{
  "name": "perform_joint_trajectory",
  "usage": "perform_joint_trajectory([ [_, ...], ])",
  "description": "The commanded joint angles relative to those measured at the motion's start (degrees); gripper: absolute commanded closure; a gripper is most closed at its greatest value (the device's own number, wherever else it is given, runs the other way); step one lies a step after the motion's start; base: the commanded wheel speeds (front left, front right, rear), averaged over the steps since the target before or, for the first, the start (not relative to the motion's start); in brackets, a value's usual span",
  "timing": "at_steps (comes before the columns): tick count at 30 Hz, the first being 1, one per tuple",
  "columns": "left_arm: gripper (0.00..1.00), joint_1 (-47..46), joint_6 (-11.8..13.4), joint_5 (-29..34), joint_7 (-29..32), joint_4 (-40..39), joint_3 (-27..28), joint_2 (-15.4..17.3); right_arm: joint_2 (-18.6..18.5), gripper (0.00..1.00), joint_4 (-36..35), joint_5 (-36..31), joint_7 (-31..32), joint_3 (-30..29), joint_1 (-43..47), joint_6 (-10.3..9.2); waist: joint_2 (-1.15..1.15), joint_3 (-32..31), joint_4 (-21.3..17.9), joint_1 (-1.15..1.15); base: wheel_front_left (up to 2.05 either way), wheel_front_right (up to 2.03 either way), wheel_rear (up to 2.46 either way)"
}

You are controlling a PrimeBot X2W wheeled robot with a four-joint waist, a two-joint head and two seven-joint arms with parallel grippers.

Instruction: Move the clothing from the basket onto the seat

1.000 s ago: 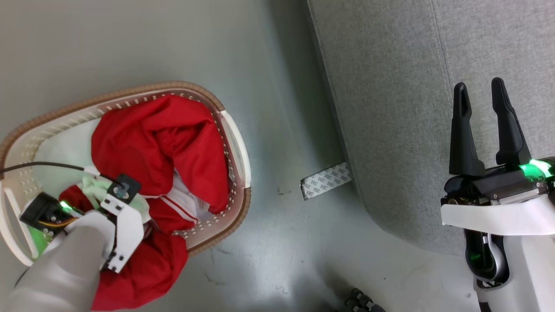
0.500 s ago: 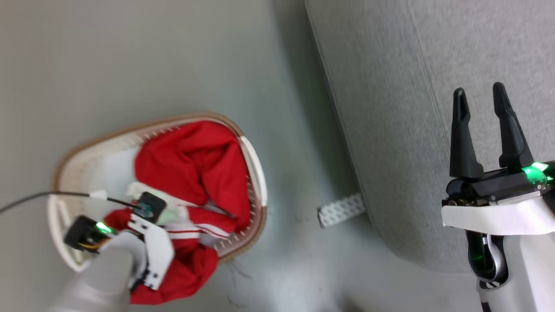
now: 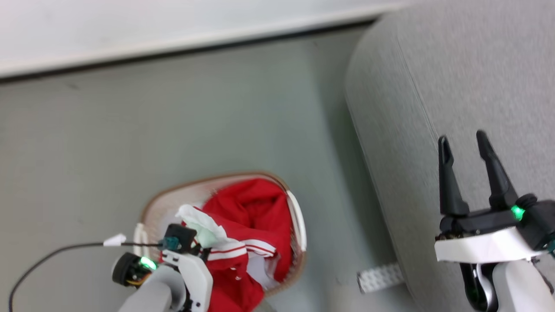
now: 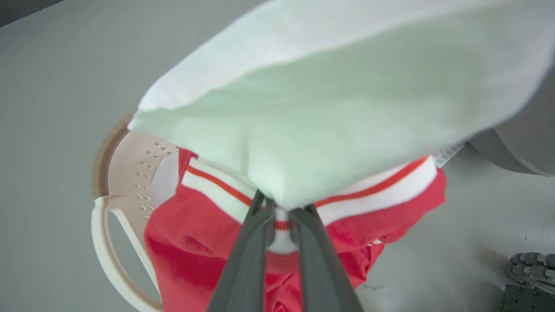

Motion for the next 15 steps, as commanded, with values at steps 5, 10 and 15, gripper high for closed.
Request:
perform_joint_trajectory([
  [5, 1.00, 3.2, 0.1, -3.0, -1.1, -3.0, 0.6, -0.5, -0.2, 0.00, 1.1, -0.9, 0.0, 0.0, 3.2, -0.12, 0.00, -9.7, 5.6, 0.00, 0.00, 0.00, 0.00],
  [10, 1.00, 5.1, 0.5, -4.3, -1.1, -9.0, 3.1, 0.2, -0.2, 0.00, 1.8, -1.2, 0.0, 0.2, 5.5, -0.12, 0.00, -13.5, 7.5, 0.00, 0.00, 0.00, 0.00],
  [15, 1.00, 7.7, 1.5, -4.4, -1.2, -16.3, 6.0, 1.1, -0.2, 0.00, 2.3, -0.5, 0.0, 1.4, 7.3, -0.12, 0.00, -16.6, 8.6, 0.00, 0.00, 0.00, 0.00],
])
